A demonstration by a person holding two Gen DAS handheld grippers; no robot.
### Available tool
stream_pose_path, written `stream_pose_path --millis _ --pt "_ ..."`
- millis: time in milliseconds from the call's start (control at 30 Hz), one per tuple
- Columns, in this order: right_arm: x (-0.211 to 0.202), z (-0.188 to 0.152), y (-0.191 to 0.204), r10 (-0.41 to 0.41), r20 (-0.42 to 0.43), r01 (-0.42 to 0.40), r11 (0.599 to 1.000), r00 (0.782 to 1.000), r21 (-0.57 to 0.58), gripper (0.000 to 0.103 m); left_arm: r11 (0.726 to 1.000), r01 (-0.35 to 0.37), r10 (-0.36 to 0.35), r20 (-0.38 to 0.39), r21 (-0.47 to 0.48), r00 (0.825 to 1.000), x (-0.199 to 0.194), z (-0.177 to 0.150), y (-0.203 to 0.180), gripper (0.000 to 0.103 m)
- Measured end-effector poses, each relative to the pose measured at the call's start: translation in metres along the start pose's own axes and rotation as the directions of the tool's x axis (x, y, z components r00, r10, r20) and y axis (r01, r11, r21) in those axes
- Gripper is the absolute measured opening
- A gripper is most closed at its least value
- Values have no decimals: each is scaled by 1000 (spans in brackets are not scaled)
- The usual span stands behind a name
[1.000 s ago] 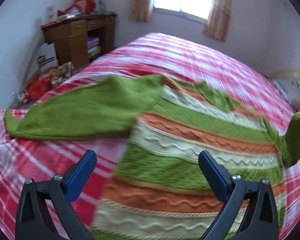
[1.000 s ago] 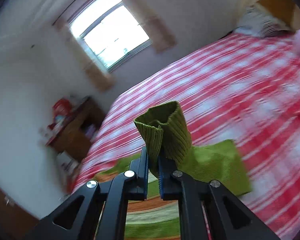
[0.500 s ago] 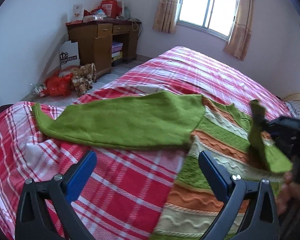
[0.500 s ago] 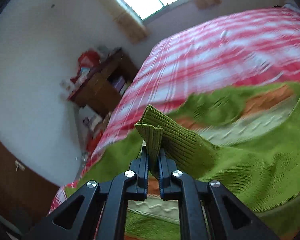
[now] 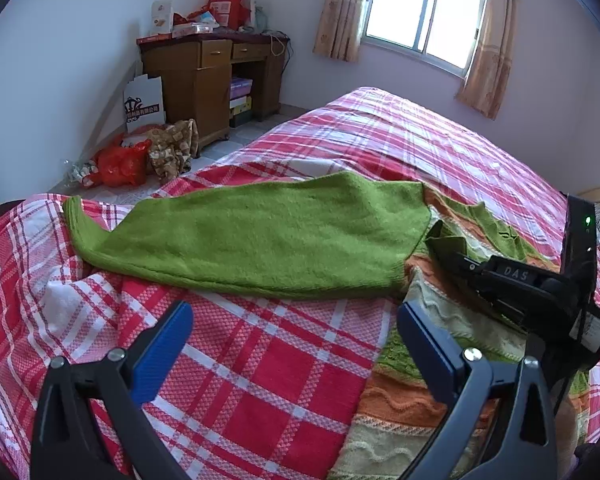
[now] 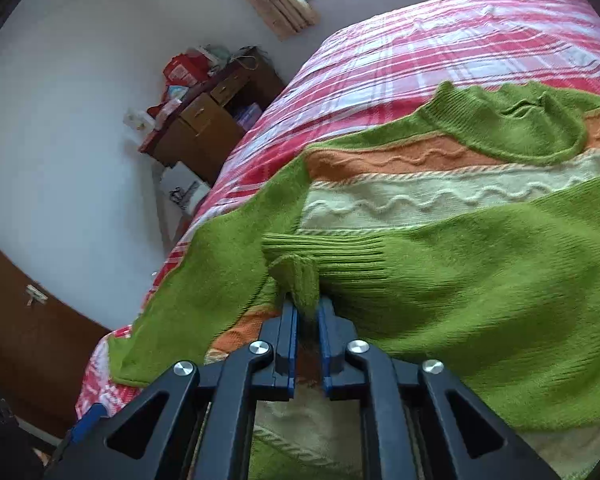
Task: Fold small clothes
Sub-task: 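Carry the held sleeve across the sweater body and release it with the right gripper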
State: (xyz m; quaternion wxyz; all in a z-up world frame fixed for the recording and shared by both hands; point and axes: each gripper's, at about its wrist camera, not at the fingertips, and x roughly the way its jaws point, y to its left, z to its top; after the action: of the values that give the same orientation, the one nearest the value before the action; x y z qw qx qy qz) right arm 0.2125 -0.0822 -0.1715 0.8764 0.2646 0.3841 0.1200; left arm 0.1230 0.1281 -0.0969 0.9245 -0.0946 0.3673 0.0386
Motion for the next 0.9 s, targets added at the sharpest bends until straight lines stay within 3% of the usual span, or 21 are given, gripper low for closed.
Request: stream_pose_path --millis 33,67,133,200,267,300,367,433,533,633,700,767,833,900 --pt "3 1 2 40 -26 -40 999 999 0 25 1000 -2 2 -4 3 1000 0 0 -1 103" --pt "2 3 2 82 -41 -82 997 996 4 46 1000 -1 2 -9 5 1000 1 0 -2 103" --pt "-2 4 10 145 -68 -145 989 987 -1 60 1000 1 -1 -14 11 1000 2 -1 -5 103" --pt "-17 3 16 186 -69 -188 982 980 -29 60 1000 -2 3 -14 26 1000 0 -1 -9 103" --pt "-39 6 12 152 -21 -153 987 988 -54 60 999 -8 8 -6 49 1000 -1 0 -14 103" --pt "-48 8 7 111 1 -111 992 994 -64 60 998 -9 9 -5 58 1000 -2 0 -18 103" --pt "-71 16 -10 -24 64 30 995 998 -91 49 997 2 -2 -4 74 1000 -1 3 -26 103" --pt "-86 22 -30 -136 89 144 985 987 -100 48 996 17 -17 -2 85 1000 -1 5 -36 103" --pt "-97 22 -58 -244 84 250 965 966 -78 47 990 35 -35 -2 134 999 4 11 -63 103" --pt "-92 11 -81 -261 23 262 964 965 -50 48 980 44 -46 9 195 999 11 18 -97 103" --pt "-95 4 -81 -252 43 254 964 967 -74 48 972 33 -38 15 232 999 20 21 -119 103" --pt "-98 3 -75 -203 10 203 974 979 -102 48 965 12 -20 30 263 999 35 27 -139 103" --pt "-114 7 -75 -226 63 231 967 972 -110 48 960 -36 27 35 278 999 51 31 -153 103" --pt "-134 16 -84 -284 145 299 949 948 -100 48 955 -76 69 33 288 997 69 33 -160 103"
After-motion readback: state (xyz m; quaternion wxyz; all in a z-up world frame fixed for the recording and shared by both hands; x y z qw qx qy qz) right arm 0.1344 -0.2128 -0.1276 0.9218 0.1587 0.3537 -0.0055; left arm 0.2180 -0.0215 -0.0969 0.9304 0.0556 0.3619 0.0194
